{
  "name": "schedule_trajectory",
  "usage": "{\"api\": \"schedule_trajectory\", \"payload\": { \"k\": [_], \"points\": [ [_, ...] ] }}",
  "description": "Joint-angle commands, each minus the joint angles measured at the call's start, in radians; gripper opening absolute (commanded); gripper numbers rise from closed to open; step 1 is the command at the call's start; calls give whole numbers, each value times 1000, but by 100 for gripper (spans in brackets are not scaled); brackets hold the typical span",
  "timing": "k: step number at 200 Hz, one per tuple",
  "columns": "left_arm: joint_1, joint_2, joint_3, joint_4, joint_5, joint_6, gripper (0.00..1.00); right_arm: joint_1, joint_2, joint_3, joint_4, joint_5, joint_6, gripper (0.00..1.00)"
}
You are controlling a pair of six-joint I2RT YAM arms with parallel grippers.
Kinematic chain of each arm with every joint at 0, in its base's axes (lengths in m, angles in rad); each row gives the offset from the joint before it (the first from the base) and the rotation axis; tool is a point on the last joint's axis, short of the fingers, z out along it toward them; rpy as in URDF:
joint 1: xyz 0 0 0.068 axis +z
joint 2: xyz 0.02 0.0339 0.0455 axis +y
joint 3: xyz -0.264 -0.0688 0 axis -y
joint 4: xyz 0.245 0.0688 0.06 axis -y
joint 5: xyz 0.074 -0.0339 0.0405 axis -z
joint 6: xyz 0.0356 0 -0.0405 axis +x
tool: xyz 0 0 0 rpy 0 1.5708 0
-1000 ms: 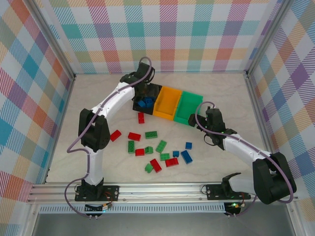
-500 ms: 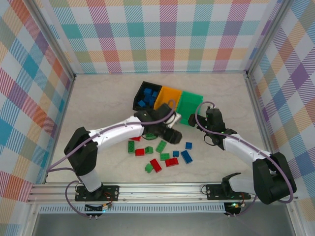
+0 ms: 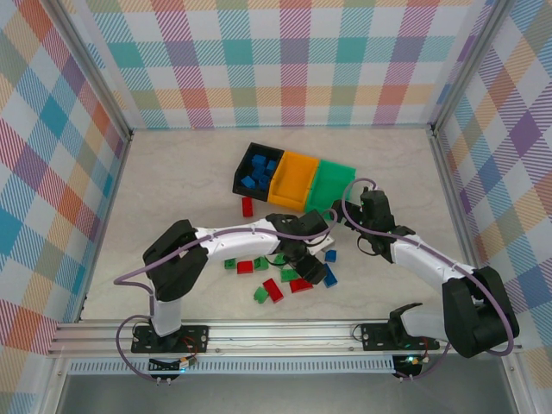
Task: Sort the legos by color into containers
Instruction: Pick up the lego from the middle-left of the table.
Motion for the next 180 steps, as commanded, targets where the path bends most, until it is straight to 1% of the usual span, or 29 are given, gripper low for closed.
{"api": "schedule_trajectory", "payload": {
  "k": [1,19,49,58,77,108,117,132,155,171,180],
  "points": [
    [-17,14,7,-36,-78,11,67,4,10,11,7,3,-10,99],
    [-27,9,9,-12,-125,11,67,4,10,11,10,-3,-8,99],
    [-29,40,40,-13,-151,18,67,4,12,11,10,-4,-7,99],
    [-29,57,51,-19,-158,19,66,4,9,12,6,-4,-7,99],
    [-29,91,68,-28,-153,24,58,3,2,9,8,1,-8,99],
    [-29,110,68,-35,-153,18,48,4,1,10,5,1,-10,99],
    [-29,105,63,-34,-170,19,41,4,1,9,6,1,-7,99],
    [-29,78,53,-27,-198,15,34,4,1,7,9,1,-6,99],
    [-24,11,23,9,-224,4,29,4,6,9,8,-4,-6,99],
    [-9,-39,-18,52,-276,-11,23,4,4,9,9,-2,-6,99],
    [7,-67,-40,74,-303,-30,22,4,1,8,8,0,-4,99]
  ]
}}
